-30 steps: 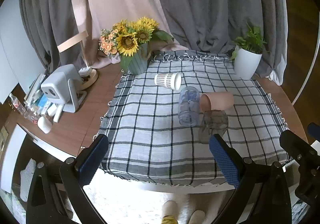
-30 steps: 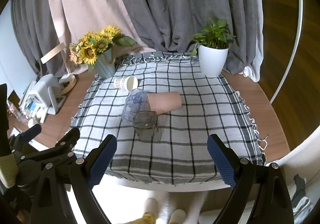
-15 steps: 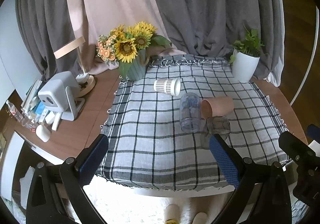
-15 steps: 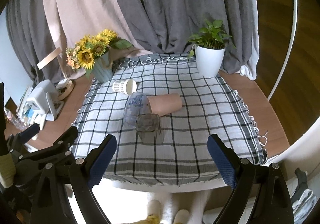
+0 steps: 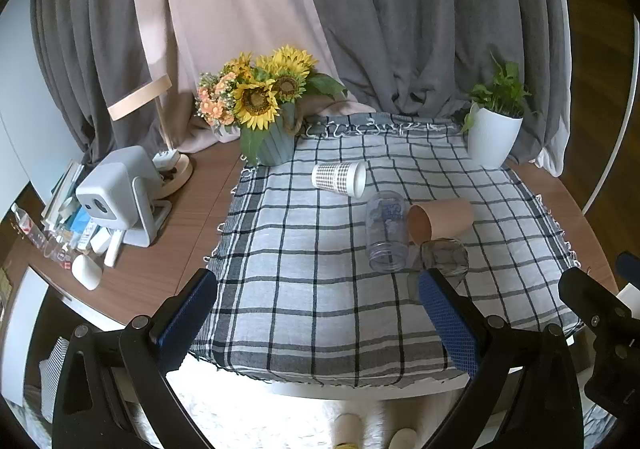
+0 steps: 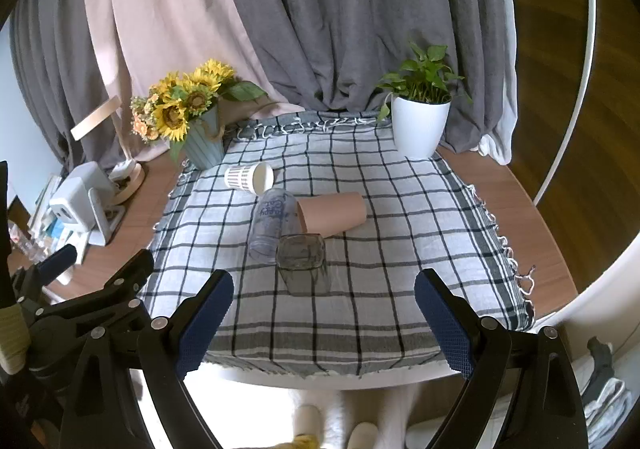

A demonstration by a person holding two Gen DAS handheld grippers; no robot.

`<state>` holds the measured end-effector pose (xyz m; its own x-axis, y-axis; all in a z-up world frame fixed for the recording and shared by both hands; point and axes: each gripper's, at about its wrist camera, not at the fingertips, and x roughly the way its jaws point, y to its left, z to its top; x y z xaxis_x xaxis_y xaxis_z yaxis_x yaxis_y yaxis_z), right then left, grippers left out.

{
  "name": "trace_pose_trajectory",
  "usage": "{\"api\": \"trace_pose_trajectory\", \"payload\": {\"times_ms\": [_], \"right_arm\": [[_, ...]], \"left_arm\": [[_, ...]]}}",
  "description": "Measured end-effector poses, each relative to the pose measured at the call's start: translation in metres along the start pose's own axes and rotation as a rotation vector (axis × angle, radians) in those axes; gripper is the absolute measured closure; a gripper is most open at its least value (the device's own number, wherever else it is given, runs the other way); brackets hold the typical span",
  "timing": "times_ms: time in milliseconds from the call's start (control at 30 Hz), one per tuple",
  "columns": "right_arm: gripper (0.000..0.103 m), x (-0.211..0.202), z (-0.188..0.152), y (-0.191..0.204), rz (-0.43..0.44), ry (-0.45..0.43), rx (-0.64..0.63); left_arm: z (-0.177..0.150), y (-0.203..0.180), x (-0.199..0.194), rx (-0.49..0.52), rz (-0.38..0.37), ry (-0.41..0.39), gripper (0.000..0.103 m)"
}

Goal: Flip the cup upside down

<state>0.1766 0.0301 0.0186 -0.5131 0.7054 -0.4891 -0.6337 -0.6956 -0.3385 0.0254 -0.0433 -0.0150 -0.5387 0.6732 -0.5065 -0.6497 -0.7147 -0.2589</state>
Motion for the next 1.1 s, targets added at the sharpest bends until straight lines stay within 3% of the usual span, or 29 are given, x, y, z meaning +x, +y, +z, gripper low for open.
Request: {"api": "trace_pose_trajectory", "payload": {"times_ms": [1100], "right_arm": [[0.011,0.0043,0.0013,0.0002,-0.006,0.008,-0.001]], "left_arm": [[0.0027,-0.0004,0.0013,0.007,0.002,-0.008,0.000]]}}
